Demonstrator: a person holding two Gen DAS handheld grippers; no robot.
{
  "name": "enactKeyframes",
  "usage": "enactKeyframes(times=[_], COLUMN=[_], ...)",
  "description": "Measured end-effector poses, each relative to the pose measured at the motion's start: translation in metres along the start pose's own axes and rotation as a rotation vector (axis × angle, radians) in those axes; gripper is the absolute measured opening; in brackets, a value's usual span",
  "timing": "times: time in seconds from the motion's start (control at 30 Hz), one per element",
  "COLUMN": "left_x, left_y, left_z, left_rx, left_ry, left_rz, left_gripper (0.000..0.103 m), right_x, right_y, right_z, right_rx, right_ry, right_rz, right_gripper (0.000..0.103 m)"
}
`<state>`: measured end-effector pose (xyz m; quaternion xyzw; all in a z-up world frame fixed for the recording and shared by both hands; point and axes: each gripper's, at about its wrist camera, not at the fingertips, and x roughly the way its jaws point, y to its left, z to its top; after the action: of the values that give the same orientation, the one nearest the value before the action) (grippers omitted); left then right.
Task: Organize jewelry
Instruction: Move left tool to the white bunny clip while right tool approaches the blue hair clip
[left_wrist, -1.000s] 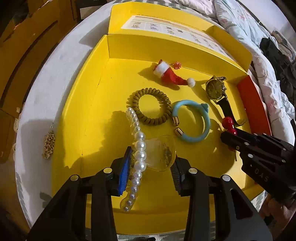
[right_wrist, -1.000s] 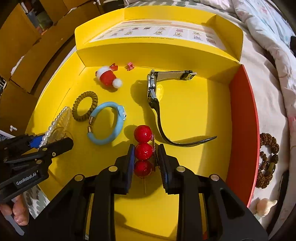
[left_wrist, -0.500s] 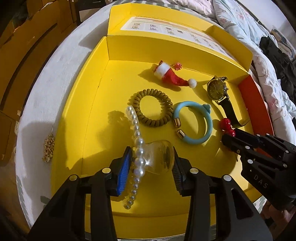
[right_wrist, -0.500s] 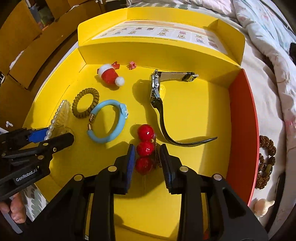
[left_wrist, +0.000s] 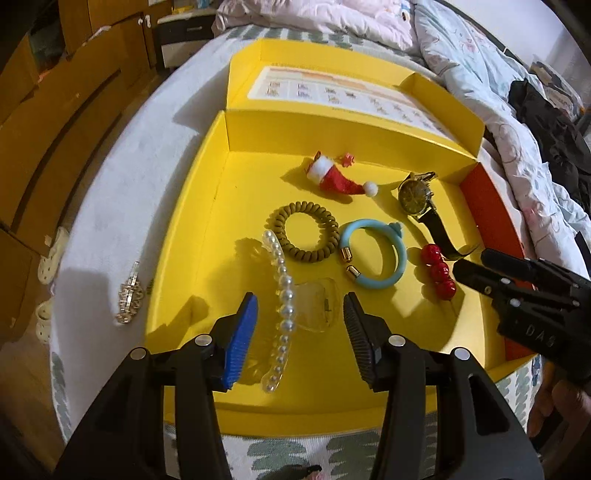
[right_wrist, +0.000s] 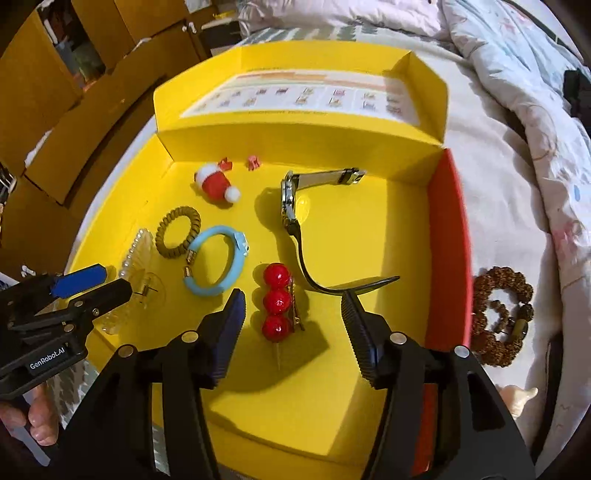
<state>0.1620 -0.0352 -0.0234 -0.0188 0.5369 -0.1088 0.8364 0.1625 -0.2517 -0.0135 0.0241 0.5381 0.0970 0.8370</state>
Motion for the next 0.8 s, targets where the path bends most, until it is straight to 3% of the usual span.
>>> enactKeyframes(times=[0.43, 0.8], left_x=[-0.051, -0.077], left_y=[-0.004, -0.009], left_z=[-0.03, -0.076], left_rx=[0.037, 0.055], left_ry=[-0.107, -0.131], left_rz=[-0.01, -0.057], left_gripper=[0.056, 0.059], right_x=[-0.043, -0.104], right_y=[-0.006, -0.027], right_z=[-0.019, -0.059], right_rx=[0.053, 0.068], right_ry=[-0.061, -0.118], right_rz=[0.023, -0.023], right_gripper=[0.058, 0.058])
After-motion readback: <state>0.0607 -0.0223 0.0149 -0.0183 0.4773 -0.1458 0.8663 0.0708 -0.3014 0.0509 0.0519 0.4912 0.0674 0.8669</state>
